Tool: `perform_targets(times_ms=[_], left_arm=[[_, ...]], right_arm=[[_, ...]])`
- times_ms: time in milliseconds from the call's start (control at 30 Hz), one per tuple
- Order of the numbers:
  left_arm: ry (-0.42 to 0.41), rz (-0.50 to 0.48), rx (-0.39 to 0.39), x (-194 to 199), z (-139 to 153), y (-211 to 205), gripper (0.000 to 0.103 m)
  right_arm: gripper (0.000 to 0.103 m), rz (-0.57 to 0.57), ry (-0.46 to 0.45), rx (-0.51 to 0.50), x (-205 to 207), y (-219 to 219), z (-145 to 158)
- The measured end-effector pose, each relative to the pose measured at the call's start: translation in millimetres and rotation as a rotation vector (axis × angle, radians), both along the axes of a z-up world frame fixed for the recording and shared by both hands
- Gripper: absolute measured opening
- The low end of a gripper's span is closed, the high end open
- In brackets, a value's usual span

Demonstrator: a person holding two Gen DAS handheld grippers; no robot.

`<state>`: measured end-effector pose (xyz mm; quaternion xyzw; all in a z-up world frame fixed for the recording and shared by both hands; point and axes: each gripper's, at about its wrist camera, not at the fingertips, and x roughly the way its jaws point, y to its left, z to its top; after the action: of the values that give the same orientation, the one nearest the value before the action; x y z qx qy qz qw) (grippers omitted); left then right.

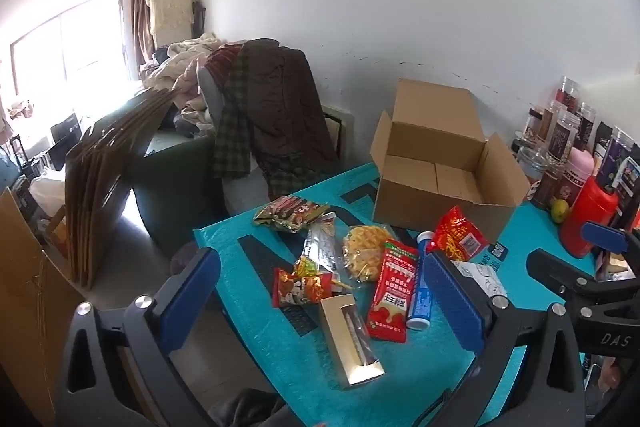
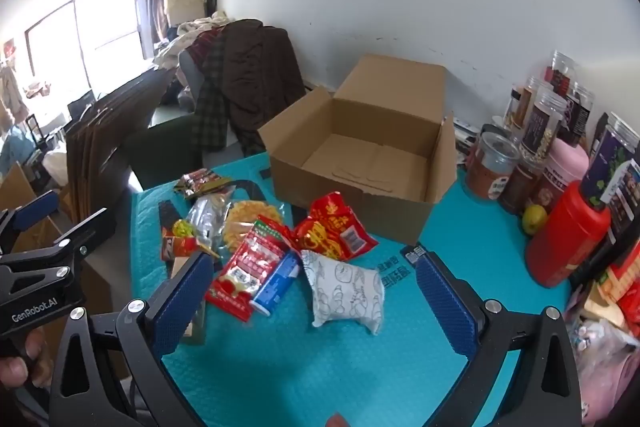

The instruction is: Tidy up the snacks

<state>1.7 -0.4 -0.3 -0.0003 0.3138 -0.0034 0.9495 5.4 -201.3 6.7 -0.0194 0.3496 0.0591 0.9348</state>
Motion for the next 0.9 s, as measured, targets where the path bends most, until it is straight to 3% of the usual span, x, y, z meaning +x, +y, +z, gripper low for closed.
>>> perform_targets(times_ms=[133,200,333,900], left_arm=[[-0.003,-0.005,0.044,1.6,7.7,-17.3,0.103],[-0.011,-0.021,-0.004,-2.2,11.8,-9.2,0.103],[-0.013,-0.042,-0.031,-3.5,4.2,-0.4,0.103],[-0.021,-0.039,-0.029,-8.3,3.4,1.4,0.103]], right_arm=[[0.103,0.001,-0.004,-0.001,-0.3,0.2,0.2],[0.103,0.001,-0.002,-0.002,-0.2,0.2,0.1],[0.103,0.0,-0.001,-0.003,-0.1,0.5,0.2],[0.103,0.0,-0.005,-0.005,-2.2,2.3,-1.0]])
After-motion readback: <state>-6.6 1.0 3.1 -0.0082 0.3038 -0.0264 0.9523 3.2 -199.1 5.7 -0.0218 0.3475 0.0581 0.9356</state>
